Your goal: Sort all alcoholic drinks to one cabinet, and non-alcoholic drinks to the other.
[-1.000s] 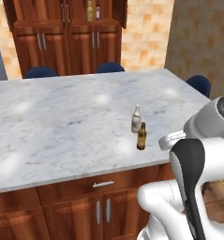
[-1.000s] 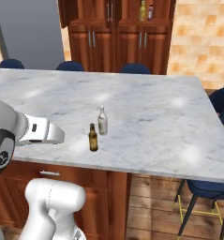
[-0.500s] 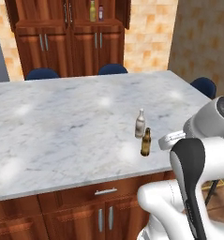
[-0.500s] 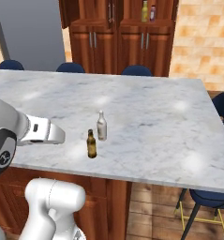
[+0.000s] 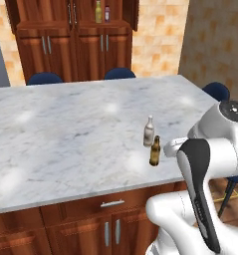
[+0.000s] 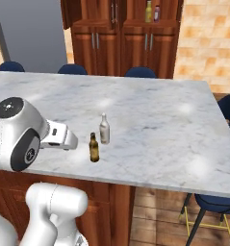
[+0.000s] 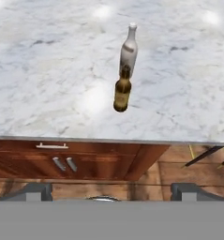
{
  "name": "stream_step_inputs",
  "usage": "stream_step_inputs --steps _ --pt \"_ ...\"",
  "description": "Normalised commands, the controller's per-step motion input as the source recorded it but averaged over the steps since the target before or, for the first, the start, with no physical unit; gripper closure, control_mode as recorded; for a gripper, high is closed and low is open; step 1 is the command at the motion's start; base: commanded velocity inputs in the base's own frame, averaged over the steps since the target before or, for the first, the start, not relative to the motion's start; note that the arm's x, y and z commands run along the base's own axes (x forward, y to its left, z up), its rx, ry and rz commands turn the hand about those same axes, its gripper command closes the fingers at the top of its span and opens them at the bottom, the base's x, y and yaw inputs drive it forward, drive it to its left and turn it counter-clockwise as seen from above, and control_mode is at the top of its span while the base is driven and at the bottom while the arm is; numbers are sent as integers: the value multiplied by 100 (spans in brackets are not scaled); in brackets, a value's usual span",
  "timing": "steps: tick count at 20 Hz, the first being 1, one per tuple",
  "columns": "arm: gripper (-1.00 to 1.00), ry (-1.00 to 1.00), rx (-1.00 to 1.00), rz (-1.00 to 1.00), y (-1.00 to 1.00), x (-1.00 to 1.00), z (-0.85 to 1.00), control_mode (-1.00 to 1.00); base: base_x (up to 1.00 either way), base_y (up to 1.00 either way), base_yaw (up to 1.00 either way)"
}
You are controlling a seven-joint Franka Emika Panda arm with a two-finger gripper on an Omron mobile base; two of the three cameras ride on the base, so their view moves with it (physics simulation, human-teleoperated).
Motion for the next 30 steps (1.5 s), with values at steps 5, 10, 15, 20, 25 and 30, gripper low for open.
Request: stream_step_inputs --steps 5,10,15,20,25,30 --pt "-100 -5 0 0 0 50 -68 -100 0 0 0" --pt "-100 -15 0 0 0 43 -58 -100 0 0 0" --pt "-100 -12 0 0 0 42 -53 -100 0 0 0" --pt "-100 -3 0 0 -6 18 -46 -100 0 0 0" --pt "-100 0 0 -2 -5 16 -29 -100 0 0 0" --pt "-100 0 0 -3 -3 22 -23 -100 0 0 0"
